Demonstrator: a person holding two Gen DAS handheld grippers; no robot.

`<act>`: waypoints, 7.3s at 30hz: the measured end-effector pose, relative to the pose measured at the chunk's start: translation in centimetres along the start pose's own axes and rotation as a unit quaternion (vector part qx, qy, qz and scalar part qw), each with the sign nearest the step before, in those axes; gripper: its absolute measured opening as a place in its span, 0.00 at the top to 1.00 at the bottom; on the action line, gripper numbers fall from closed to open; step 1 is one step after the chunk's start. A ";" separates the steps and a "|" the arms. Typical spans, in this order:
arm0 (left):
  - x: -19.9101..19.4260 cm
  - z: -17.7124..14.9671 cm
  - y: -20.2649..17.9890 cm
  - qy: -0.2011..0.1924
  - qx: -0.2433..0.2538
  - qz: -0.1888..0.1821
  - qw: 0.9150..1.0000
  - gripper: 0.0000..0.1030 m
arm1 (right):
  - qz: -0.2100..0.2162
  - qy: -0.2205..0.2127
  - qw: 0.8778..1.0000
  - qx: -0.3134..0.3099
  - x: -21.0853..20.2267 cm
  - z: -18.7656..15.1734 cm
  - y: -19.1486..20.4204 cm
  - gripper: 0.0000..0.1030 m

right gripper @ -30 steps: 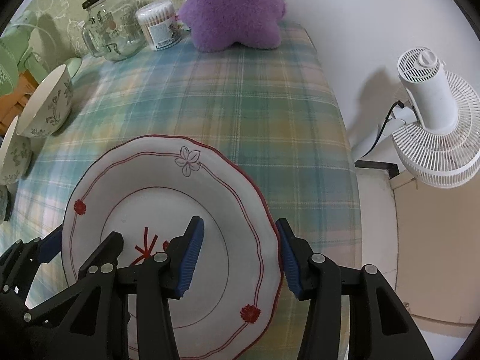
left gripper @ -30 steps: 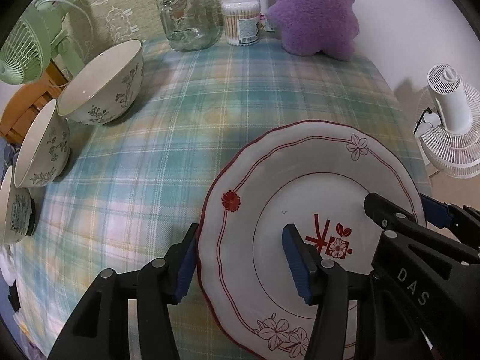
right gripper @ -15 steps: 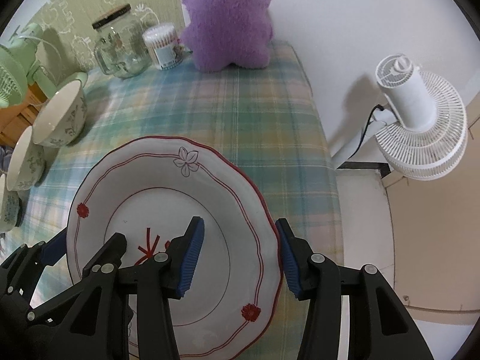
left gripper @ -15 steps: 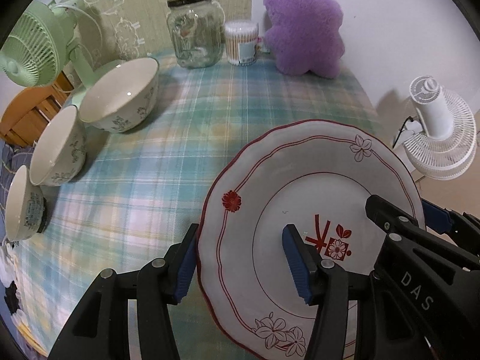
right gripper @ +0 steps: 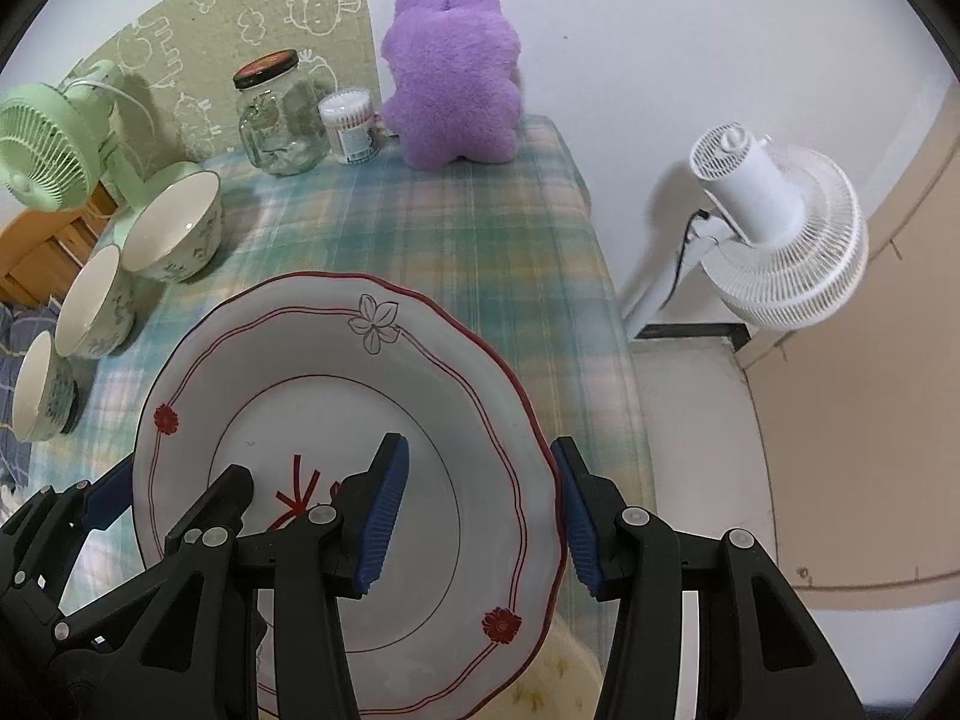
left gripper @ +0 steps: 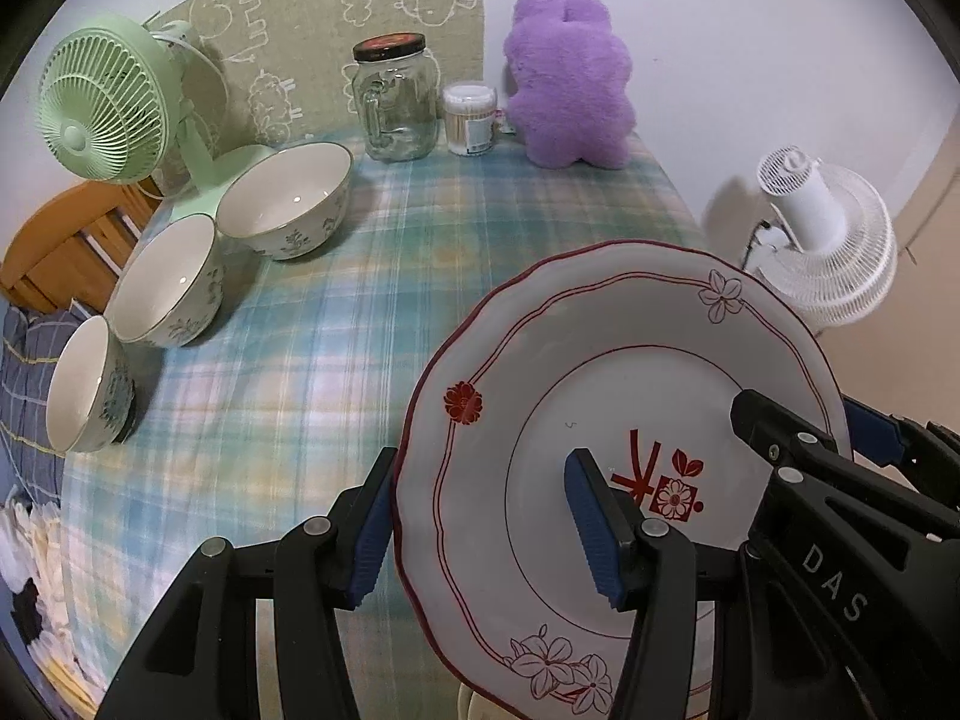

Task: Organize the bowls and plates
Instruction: 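Lift and carry the red-rimmed plate toward the yellow-flower plate stack, then lower the red-rimmed plate onto the yellow-flower stack, gripping the stack rim with both tools, then carry the three-plate stack to the table edge by the white fan and release, then move both tools toward the large white bowl, then grasp the rim of the large white bowl with both tools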

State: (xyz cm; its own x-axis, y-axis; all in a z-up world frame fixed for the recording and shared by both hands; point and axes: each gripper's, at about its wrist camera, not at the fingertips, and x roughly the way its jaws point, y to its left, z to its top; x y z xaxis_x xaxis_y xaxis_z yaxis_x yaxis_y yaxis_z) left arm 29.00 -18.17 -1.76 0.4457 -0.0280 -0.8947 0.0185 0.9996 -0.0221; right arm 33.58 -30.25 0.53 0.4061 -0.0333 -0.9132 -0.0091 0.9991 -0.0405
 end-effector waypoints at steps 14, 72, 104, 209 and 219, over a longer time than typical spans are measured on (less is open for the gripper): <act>-3.6 -5.6 -0.4 -0.007 0.050 -0.042 0.998 0.46 | -0.038 -0.004 0.998 0.044 -5.0 -6.8 0.1 0.49; 0.9 -11.5 -6.2 0.071 -0.030 0.032 0.996 0.45 | 0.026 0.069 0.997 -0.027 -1.2 -13.0 -7.3 0.79; 0.9 -11.8 -6.1 0.056 -0.014 0.080 0.995 0.32 | 0.040 0.056 0.996 -0.061 1.0 -12.3 -4.9 0.77; 5.2 0.4 37.2 0.009 -0.051 0.074 0.996 0.75 | 0.085 0.009 0.996 -0.020 5.6 1.2 39.8 0.90; 4.1 -1.1 35.3 0.018 -0.047 0.061 0.997 0.75 | 0.079 0.012 0.997 -0.022 4.0 -0.1 38.4 0.90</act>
State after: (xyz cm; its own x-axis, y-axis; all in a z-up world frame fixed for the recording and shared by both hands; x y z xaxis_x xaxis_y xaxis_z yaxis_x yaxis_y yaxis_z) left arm 30.52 17.00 -6.66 0.4067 0.0915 -0.9090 -0.1185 0.9919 0.0468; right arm 34.80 7.96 -4.73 0.3750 0.1225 -0.9189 -0.1104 0.9901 0.0870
